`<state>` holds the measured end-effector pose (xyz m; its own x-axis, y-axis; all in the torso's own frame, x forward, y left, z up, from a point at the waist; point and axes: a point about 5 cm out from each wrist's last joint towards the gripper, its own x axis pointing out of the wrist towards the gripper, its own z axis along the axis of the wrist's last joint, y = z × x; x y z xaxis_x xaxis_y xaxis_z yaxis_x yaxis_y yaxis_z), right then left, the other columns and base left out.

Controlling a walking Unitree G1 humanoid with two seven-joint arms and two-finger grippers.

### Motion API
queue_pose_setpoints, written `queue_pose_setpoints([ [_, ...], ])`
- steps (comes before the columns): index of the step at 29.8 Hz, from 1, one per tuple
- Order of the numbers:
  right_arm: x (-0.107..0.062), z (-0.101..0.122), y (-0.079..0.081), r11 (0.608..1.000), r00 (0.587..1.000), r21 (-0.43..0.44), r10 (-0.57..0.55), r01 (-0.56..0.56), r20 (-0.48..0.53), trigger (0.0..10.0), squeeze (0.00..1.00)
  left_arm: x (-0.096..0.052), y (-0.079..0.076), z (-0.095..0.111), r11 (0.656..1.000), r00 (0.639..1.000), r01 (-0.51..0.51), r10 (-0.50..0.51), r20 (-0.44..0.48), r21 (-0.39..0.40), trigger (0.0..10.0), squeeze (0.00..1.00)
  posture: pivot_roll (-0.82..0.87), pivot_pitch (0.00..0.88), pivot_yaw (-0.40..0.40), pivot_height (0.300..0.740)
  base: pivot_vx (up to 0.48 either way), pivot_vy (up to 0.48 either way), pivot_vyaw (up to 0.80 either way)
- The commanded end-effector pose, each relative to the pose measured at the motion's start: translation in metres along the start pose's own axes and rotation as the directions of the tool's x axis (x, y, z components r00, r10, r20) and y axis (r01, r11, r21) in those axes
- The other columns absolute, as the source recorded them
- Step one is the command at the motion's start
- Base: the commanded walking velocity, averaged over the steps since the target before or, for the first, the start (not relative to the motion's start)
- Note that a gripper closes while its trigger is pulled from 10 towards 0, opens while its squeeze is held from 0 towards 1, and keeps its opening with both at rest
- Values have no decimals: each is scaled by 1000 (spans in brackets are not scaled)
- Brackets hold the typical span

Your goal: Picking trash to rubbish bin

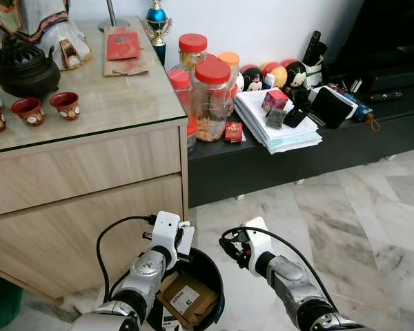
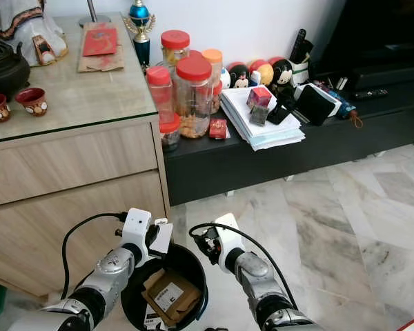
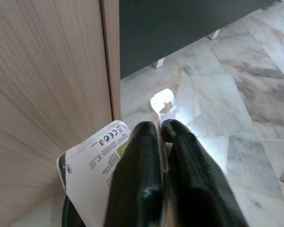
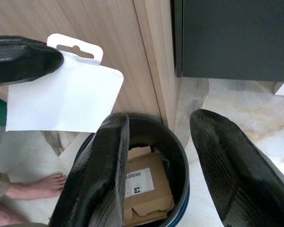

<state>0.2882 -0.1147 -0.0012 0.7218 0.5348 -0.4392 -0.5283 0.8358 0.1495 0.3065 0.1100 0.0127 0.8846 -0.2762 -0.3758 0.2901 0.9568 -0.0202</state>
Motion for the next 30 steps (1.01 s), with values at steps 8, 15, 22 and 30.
queue_pose_setpoints([
  [8,1,0,3,1000,1000,-6,12,-12,4,10000,0,-2,3,-3,1000,1000,6,-6,-9,-24,10000,1000,-29,141,-71,740,0,0,0],
  [15,0,-5,4,1000,1000,4,0,0,-12,10000,0,-3,6,-6,1000,1000,-10,10,-26,-16,10000,1000,-25,134,-68,740,0,0,0],
  [22,-12,-31,-7,987,982,33,-150,155,-110,10000,0,-20,19,-44,994,974,-98,106,-200,48,10000,0,-6,111,-50,740,0,0,0],
  [30,-44,-79,-23,919,895,85,-348,384,-278,10000,0,-58,42,-99,972,865,-198,234,-443,127,10000,0,3,80,-20,740,0,0,0],
])
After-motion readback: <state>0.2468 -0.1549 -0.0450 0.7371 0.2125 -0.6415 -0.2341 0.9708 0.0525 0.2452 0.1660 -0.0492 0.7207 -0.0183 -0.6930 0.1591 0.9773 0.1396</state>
